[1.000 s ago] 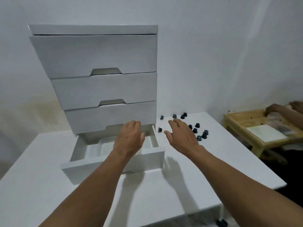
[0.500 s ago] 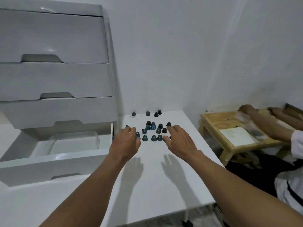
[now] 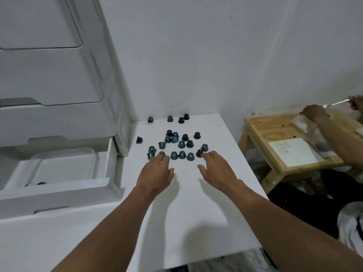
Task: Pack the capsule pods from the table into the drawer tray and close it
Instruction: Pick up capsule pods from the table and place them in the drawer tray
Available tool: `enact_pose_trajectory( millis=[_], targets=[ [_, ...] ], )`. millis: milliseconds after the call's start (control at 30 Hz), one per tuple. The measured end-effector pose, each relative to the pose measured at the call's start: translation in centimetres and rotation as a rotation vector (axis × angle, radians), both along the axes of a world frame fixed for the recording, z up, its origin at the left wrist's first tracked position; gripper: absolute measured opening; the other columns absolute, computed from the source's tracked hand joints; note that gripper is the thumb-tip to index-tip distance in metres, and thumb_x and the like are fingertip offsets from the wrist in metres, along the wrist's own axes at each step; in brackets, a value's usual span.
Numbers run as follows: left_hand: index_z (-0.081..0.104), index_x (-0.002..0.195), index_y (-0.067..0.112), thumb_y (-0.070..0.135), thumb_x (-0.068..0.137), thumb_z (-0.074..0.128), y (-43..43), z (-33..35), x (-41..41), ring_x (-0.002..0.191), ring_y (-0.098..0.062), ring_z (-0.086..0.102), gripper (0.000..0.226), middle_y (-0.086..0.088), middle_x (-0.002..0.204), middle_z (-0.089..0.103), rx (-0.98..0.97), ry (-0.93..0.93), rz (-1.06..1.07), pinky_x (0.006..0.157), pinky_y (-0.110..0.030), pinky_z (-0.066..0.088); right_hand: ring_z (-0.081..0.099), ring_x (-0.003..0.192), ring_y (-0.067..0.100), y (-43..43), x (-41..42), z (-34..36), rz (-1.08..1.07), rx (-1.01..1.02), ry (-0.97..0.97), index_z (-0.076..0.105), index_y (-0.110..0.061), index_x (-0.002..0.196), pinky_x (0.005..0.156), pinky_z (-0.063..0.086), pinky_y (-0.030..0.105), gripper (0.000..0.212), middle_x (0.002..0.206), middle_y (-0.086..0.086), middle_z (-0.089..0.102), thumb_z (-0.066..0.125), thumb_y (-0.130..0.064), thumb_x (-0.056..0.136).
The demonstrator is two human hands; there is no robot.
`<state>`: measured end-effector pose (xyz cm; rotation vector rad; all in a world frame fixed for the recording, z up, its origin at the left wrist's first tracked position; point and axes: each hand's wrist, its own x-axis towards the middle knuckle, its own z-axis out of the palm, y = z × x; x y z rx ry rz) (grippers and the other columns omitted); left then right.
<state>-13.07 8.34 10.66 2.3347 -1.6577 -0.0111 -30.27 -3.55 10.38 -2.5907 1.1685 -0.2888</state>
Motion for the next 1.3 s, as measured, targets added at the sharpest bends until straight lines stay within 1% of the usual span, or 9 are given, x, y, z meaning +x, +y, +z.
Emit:
enact_pose_trajectory(
  millis=[200, 300, 333, 400, 467, 733, 900, 1033, 1300],
  targets=[
    [0.054, 0.118, 0.007, 0.026, 0.091, 0.049, -7.3, -3.1, 0.5, 0.104, -0.029, 0.054, 0.034, -0.010, 0.111, 0.058, 0.032, 0.082, -0.062, 0.078, -0.037, 0.048, 0.055, 0.107, 0.032, -5.8, 1.0, -2.7, -0.047, 0.048, 0.050, 0.051, -0.009, 0.128, 0.092, 0.044, 0.037, 0.039, 0.120, 0.014, 0.054, 0.055, -0.026, 0.092],
    [0.052, 0.120, 0.009, 0.027, 0.093, 0.048, -11.0, -4.7, 0.4, 0.106, -0.027, 0.052, 0.033, -0.009, 0.117, 0.056, 0.104, 0.118, -0.099, 0.079, -0.034, 0.046, 0.062, 0.082, 0.040, -8.9, 1.5, -4.8, -0.058, 0.104, 0.037, 0.060, 0.000, 0.112, 0.071, 0.054, 0.042, 0.033, 0.096, 0.019, 0.061, 0.060, -0.016, 0.083],
    [0.052, 0.119, 0.011, 0.027, 0.093, 0.049, -12.1, -5.3, 0.5, 0.106, -0.026, 0.052, 0.031, -0.008, 0.117, 0.056, 0.123, 0.136, -0.109, 0.079, -0.034, 0.046, 0.063, 0.080, 0.040, -9.7, 1.8, -5.4, -0.061, 0.132, 0.055, 0.061, 0.000, 0.110, 0.069, 0.055, 0.043, 0.032, 0.095, 0.019, 0.061, 0.061, -0.017, 0.082],
    [0.053, 0.117, 0.012, 0.026, 0.094, 0.049, -14.2, -6.2, 0.8, 0.104, -0.025, 0.052, 0.028, -0.008, 0.116, 0.055, 0.157, 0.179, -0.120, 0.081, -0.034, 0.046, 0.062, 0.093, 0.035, -11.2, 2.8, -6.1, -0.057, 0.130, 0.086, 0.055, -0.007, 0.122, 0.080, 0.052, 0.040, 0.037, 0.109, 0.015, 0.059, 0.060, -0.021, 0.089],
    [0.052, 0.118, 0.010, 0.026, 0.095, 0.047, -16.0, -7.3, 0.9, 0.105, -0.025, 0.053, 0.029, -0.009, 0.117, 0.054, 0.190, 0.133, -0.167, 0.085, -0.033, 0.045, 0.059, 0.101, 0.032, -12.7, 3.6, -7.1, -0.065, 0.182, 0.112, 0.048, -0.013, 0.132, 0.087, 0.048, 0.036, 0.043, 0.120, 0.013, 0.056, 0.058, -0.023, 0.092],
    [0.041, 0.130, 0.009, 0.030, 0.093, 0.053, -19.8, -11.6, 1.3, 0.106, -0.030, 0.056, 0.043, -0.011, 0.127, 0.045, 0.317, 0.195, -0.174, 0.085, -0.036, 0.048, 0.059, 0.108, 0.035, -16.0, 6.2, -10.4, 0.011, 0.291, 0.142, 0.045, -0.018, 0.136, 0.090, 0.050, 0.043, 0.045, 0.140, 0.009, 0.045, 0.056, -0.018, 0.091],
    [0.049, 0.123, 0.009, 0.024, 0.097, 0.044, -21.5, -12.9, 2.5, 0.101, -0.033, 0.055, 0.030, -0.013, 0.120, 0.049, 0.339, 0.240, -0.137, 0.083, -0.037, 0.047, 0.060, 0.101, 0.039, -17.1, 7.3, -12.1, 0.029, 0.321, 0.162, 0.050, -0.016, 0.131, 0.086, 0.051, 0.044, 0.036, 0.134, 0.013, 0.048, 0.051, -0.021, 0.095],
    [0.052, 0.112, 0.007, 0.021, 0.095, 0.047, -22.3, -13.5, 3.2, 0.096, -0.034, 0.057, 0.022, -0.014, 0.113, 0.052, 0.320, 0.298, -0.133, 0.079, -0.037, 0.045, 0.059, 0.093, 0.039, -17.2, 7.5, -12.6, 0.024, 0.321, 0.148, 0.054, -0.013, 0.121, 0.082, 0.050, 0.045, 0.028, 0.123, 0.014, 0.053, 0.049, -0.020, 0.095],
    [0.050, 0.113, 0.007, 0.017, 0.093, 0.048, -20.1, -11.1, 2.0, 0.099, -0.030, 0.052, 0.022, -0.012, 0.115, 0.050, 0.326, 0.285, -0.073, 0.078, -0.036, 0.043, 0.055, 0.086, 0.034, -16.5, 5.6, -10.9, 0.044, 0.290, 0.158, 0.053, -0.009, 0.103, 0.075, 0.049, 0.041, 0.016, 0.110, 0.009, 0.053, 0.050, -0.008, 0.087]
  ],
)
